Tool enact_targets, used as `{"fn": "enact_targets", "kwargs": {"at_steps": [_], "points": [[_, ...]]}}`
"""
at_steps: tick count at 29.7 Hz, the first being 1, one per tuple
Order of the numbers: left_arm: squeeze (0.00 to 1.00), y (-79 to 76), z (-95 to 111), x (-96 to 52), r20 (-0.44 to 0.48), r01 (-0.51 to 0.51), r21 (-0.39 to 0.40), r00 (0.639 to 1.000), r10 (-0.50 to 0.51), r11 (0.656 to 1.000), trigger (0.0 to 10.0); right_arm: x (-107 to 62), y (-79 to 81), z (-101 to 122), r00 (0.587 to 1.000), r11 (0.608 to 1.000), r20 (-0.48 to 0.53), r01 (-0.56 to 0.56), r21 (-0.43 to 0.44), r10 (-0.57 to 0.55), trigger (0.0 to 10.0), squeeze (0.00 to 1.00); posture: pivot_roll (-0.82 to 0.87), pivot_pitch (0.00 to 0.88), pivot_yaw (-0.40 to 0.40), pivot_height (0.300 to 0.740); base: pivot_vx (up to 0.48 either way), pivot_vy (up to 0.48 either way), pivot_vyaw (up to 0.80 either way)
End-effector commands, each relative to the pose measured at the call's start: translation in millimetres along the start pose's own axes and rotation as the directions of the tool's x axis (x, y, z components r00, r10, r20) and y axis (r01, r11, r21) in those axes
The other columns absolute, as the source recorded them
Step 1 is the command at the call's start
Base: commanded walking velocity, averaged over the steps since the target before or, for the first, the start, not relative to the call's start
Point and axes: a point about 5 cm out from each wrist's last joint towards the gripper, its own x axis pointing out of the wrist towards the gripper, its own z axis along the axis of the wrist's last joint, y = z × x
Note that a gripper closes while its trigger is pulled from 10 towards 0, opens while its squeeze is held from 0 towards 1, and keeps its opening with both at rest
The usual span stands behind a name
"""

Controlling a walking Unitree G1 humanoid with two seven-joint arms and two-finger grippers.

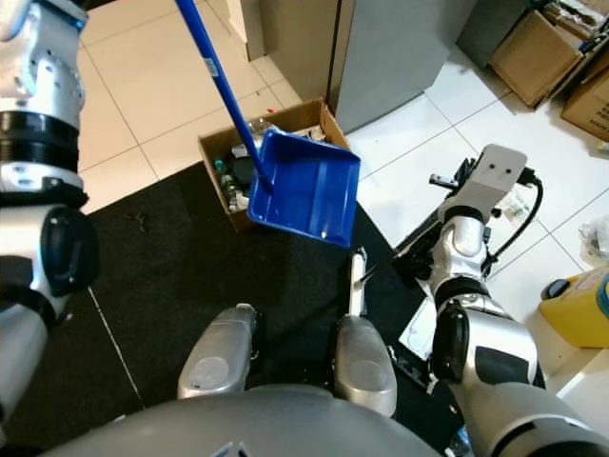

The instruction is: Sweep floor

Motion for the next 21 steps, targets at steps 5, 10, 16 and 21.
{"fn": "enact_targets", "kwargs": {"at_steps": [5, 10, 16, 21], "points": [[0.0, -25.0, -12, -2.8, 0.057, -0.007, -0.268, 0.998, 0.023, 0.963, 10.0, -5.8, 0.5, -13, 0.997, 0.999, -0.073, 0.006, 0.032, -0.003, 10.0, 0.0, 0.25, 0.0, -0.041, 0.74, 0.0, 0.0, 0.0], [0.0, -53.0, -50, -17.4, -0.111, -0.035, -0.155, 0.994, 0.018, 0.987, 10.0, -5.7, -0.4, -14, 0.997, 1.0, -0.079, 0.005, 0.031, -0.003, 10.0, 0.0, 0.25, 0.0, -0.047, 0.74, 0.0, 0.0, 0.0], [0.0, -63.1, -69, -32.1, -0.221, -0.105, -0.086, 0.972, 0.084, 0.991, 10.0, -4.8, -2.8, -13, 0.996, 0.999, -0.084, 0.017, 0.043, -0.014, 10.0, 0.0, 0.25, 0.0, -0.053, 0.74, 0.0, 0.0, 0.0], [0.0, -58.5, -77, -47.2, -0.278, -0.196, 0.01, 0.941, 0.191, 0.98, 10.0, 7.4, -3.8, 12, 0.999, 0.997, 0.038, 0.027, 0.075, -0.029, 10.0, 0.0, 0.24, 0.0, -0.062, 0.74, 0.0, 0.0, 0.0]]}}
